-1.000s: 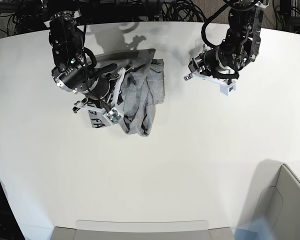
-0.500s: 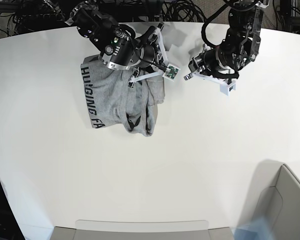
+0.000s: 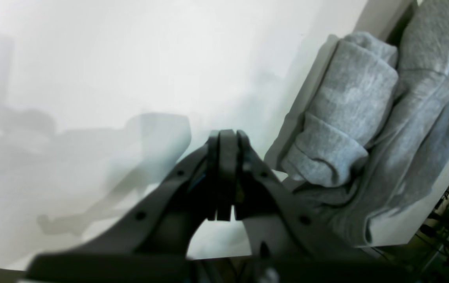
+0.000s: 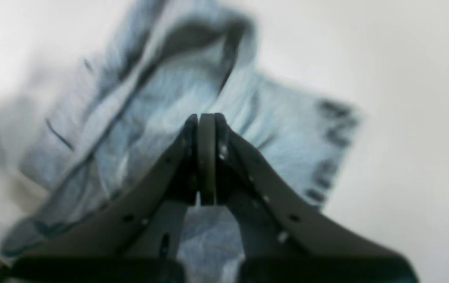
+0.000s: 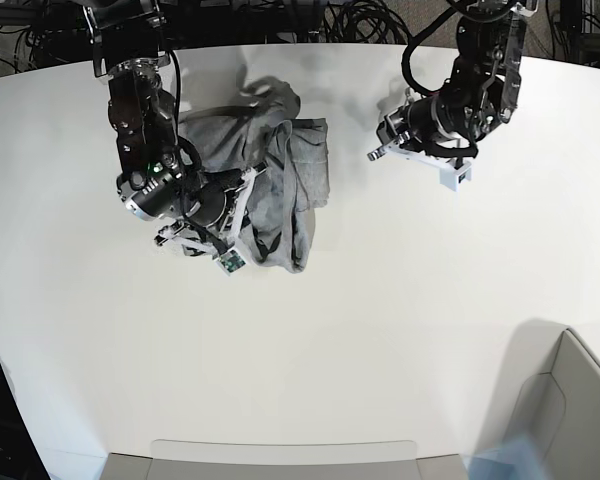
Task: Fold the T-shirt properly
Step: 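Press and flatten the folded bundle with the right gripper, then grasp the bundle edges with both grippers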
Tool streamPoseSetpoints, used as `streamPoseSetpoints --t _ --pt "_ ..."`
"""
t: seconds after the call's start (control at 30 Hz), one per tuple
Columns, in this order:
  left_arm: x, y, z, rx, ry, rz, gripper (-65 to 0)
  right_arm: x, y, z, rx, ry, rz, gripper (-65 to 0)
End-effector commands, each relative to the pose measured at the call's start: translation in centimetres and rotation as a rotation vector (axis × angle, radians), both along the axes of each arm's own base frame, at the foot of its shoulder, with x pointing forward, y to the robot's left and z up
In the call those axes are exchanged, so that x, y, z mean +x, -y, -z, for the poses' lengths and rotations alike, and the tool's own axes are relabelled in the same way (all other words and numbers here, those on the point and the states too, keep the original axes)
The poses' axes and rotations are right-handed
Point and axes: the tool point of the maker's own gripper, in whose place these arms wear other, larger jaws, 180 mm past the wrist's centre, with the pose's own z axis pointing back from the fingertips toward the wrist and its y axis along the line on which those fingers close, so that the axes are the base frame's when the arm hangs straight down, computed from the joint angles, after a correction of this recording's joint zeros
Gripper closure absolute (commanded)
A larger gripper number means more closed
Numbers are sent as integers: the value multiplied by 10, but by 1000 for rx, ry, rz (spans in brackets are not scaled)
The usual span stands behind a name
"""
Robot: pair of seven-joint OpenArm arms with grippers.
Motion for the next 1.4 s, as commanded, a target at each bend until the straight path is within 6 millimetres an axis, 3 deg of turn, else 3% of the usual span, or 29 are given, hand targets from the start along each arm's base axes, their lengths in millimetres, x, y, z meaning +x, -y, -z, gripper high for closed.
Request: streamPoseSetpoints --t 0.0,0.1,0.23,0.4,0.6,0.8,0.93,1.07,1.2,1.27,1.37 --pt "-1 4 -5 -32 -21 -12 0 12 -4 -8 14 33 -7 0" --pt "-2 4 -5 -33 -21 -12 0 17 -12 3 -4 0 -38 0" --pt "-2 4 -5 -33 -21 -12 0 36 -45 0 40 32 -94 0" --pt "-2 4 -5 -33 -21 -12 0 56 -79 12 20 -15 -161 0" --pt "-2 4 -5 -33 -22 -13 0 64 -119 -5 110 53 -205 0" --pt "-2 4 -5 -33 -22 -13 0 70 -128 -13 141 90 -209 0" --pt "-2 5 -6 -36 -20 -12 0 61 -114 0 102 48 -203 0" --pt "1 7 -13 -42 6 -7 0 53 -87 -2 75 71 -181 0" --pt "7 21 -30 -78 64 8 0 62 -42 -25 112 148 -50 0" --pt "19 36 -40 -98 104 46 0 70 -3 -34 117 179 58 0" --pt "16 80 -49 -130 126 206 0 71 48 -34 97 192 180 0"
